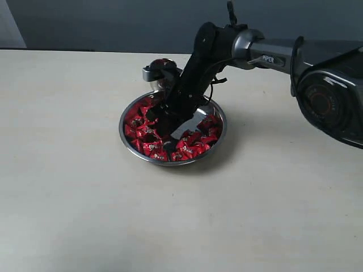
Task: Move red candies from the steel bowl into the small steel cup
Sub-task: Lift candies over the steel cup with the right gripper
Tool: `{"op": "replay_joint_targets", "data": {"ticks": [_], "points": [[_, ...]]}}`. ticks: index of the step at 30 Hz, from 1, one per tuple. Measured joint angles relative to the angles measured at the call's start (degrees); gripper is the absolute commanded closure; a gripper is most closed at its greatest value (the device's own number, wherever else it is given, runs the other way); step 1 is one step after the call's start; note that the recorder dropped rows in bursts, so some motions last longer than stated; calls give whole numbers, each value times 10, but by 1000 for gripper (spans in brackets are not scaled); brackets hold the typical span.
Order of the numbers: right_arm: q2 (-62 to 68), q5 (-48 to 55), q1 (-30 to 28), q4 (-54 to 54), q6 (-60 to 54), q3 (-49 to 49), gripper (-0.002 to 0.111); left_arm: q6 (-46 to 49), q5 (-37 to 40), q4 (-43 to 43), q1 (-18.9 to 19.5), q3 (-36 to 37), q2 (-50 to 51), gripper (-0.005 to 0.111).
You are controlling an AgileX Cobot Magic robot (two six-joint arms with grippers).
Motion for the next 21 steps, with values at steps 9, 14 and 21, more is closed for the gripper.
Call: {"op": "replay_joint_targets", "data": {"ticks": [9,14,21], "points": [[-8,-11,0,-7,0,-1,109,0,0,0,0,0,0,105],[-38,-90,0,-27,0,-1,109,0,0,0,0,0,0,105],[-79,-257,0,-26,0,-1,109,0,0,0,0,0,0,105]]}}
